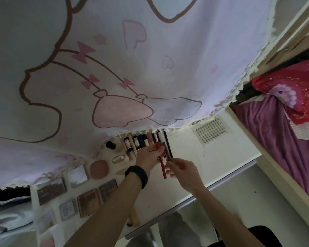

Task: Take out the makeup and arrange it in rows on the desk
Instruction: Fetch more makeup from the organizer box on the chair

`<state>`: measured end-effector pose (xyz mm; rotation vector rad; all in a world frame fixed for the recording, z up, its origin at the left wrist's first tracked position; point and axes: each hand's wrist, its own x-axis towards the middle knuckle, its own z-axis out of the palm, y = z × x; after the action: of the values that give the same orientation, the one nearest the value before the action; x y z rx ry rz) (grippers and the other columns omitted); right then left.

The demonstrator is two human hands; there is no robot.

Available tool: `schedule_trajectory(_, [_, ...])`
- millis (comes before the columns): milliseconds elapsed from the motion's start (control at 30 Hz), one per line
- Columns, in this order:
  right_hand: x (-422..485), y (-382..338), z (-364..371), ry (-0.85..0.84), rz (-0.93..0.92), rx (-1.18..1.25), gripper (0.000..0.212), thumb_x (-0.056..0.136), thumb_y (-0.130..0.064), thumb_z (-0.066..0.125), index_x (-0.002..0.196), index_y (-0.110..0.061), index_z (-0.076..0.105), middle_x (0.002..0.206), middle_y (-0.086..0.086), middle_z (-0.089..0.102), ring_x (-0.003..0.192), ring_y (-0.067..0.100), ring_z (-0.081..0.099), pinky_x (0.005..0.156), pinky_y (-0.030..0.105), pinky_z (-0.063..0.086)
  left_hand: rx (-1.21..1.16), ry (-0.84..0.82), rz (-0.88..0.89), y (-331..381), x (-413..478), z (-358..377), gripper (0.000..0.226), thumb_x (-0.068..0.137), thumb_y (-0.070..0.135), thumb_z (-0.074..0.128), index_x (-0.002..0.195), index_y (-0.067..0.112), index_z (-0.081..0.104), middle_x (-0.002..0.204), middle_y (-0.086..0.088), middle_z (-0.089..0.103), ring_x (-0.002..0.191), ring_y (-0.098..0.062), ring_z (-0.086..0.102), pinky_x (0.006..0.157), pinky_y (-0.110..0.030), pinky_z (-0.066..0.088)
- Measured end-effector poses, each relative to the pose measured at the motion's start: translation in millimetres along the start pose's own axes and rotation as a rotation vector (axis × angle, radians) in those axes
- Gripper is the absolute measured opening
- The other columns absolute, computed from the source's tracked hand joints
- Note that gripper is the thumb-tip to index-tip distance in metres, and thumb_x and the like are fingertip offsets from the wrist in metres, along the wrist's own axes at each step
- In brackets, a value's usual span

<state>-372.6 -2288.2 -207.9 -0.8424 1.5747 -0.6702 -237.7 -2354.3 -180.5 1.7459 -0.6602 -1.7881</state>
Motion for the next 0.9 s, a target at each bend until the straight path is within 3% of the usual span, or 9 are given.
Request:
schedule_trajectory(167, [-1,1,-7,-0.042,0.02,-0.083,0.021,0.1,-0.028,0.06,0.117,-0.021,0.069,0.097,-0.007,0.076,0.086,0.01,0.073,0.079,0.03,0.062,-0.213,0.036,-0.046,3,8,4,0.018,0.091,0.009,0.069,0.108,0.002,0.07,0.094,-0.01,0.072,0.083,-0.018,0.07,0.071,-0.027,0.059])
schedule_trajectory(367, [5,0,-20,-0.09,0.105,0.151,0.016,0.1,-0.012,0.058,0.108,-0.009,0.072,0.092,0.012,0.075,0.07,0.015,0.067,0.067,0.027,0.059,-0.219,0.001,-0.066,2,20,17,0.024,0.093,0.013,0.068,0.113,0.001,0.067,0.103,-0.015,0.068,0.092,-0.024,0.068,0.081,-0.033,0.059])
schedule_trajectory(433, [15,10,-26,-0.021,0.116,0.113,0.017,0.099,-0.008,0.057,0.106,-0.006,0.072,0.087,0.01,0.075,0.068,0.015,0.065,0.071,0.03,0.06,0.055,0.046,0.012,-3,26,22,0.035,0.095,0.028,0.066,0.122,0.006,0.065,0.119,-0.013,0.066,0.108,-0.023,0.065,0.096,-0.037,0.054])
schedule_trajectory(500, [31,24,-34,0.073,0.142,0.02,0.019,0.099,-0.008,0.056,0.108,-0.005,0.072,0.083,0.004,0.075,0.066,0.015,0.067,0.075,0.034,0.062,0.564,0.118,0.168,-14,31,21,0.049,0.097,0.04,0.059,0.138,0.014,0.054,0.14,-0.006,0.054,0.129,-0.021,0.051,0.109,-0.036,0.041])
schedule_trajectory(633, [59,41,-39,0.113,0.172,-0.189,0.022,0.098,-0.015,0.056,0.111,-0.009,0.073,0.082,0.001,0.076,0.069,0.017,0.071,0.079,0.041,0.061,1.346,0.068,0.322,-39,48,1,0.063,0.1,0.033,0.052,0.155,0.021,0.024,0.163,-0.007,0.018,0.152,-0.027,0.008,0.123,-0.039,0.016])
schedule_trajectory(767, [80,30,-25,0.121,0.05,-0.563,0.033,0.098,-0.035,0.057,0.127,-0.02,0.062,0.102,0.004,0.076,0.095,0.027,0.07,0.082,0.033,0.053,1.551,0.034,0.301,-48,59,-6,0.078,0.099,0.03,0.055,0.158,0.025,0.004,0.167,-0.003,-0.007,0.152,-0.033,-0.007,0.123,-0.05,0.008])
schedule_trajectory(900, [92,19,-14,0.159,-0.074,-0.847,0.036,0.097,-0.045,0.054,0.123,-0.021,0.06,0.11,0.005,0.066,0.097,0.031,0.065,0.078,0.036,0.049,1.655,0.017,0.312,-50,64,-10,0.082,0.099,0.033,0.055,0.159,0.027,-0.001,0.166,-0.004,-0.005,0.152,-0.035,-0.008,0.121,-0.054,0.005])
